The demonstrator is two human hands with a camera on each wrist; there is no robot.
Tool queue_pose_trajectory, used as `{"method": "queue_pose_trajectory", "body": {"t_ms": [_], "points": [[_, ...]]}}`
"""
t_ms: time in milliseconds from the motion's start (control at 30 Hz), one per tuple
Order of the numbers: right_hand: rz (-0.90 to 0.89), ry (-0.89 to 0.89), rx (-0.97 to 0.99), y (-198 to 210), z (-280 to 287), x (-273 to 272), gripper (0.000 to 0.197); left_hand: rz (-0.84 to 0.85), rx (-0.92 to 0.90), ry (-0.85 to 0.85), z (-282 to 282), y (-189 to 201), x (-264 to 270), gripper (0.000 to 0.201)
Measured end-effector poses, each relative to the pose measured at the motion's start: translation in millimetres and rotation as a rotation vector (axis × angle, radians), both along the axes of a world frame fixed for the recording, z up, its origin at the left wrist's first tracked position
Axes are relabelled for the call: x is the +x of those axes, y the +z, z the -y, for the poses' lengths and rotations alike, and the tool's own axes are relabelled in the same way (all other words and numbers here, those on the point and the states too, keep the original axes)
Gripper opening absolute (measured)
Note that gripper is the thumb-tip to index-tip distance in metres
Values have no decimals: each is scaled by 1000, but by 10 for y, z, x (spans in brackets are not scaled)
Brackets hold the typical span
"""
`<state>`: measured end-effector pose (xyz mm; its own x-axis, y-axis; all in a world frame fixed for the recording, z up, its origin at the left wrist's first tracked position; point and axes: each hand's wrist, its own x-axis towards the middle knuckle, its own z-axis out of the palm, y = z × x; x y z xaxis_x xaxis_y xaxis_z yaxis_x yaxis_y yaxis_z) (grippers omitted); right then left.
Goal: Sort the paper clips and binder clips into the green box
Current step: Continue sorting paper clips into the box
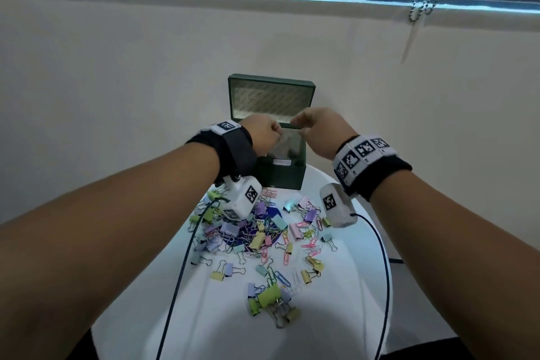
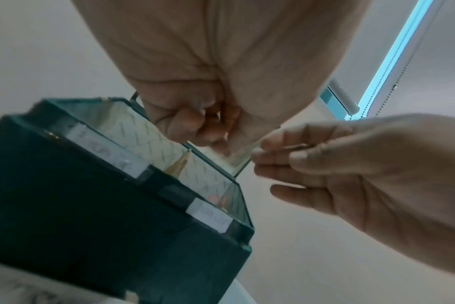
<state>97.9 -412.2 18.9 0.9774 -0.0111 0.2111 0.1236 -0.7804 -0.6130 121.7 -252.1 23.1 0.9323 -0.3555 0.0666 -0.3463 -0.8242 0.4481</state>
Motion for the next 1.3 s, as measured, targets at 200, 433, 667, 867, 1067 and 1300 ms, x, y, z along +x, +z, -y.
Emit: {"method": "queue_pose_trajectory", "body": {"t_ms": [200, 433, 667, 867, 1067, 1300], "points": [[-288, 278, -237, -224, 246, -715, 19, -88, -63, -56, 47, -106, 41, 37], [-374, 405, -417, -628, 265, -1199, 28, -71, 112, -422, -141, -132, -683, 15], [-294, 334, -429, -774, 267, -1281, 23, 3, 574, -651, -311, -513, -1273, 30], [-330, 261, -410, -796, 254, -1336, 20, 78, 580, -636, -384, -686, -1351, 38], [-298, 269, -369, -810, 211, -1357, 23, 79, 507, -558, -408, -707, -1328, 24], [-137, 283, -283, -817, 249, -1332, 24, 80, 430, -490, -417, -720, -1340, 21]]}}
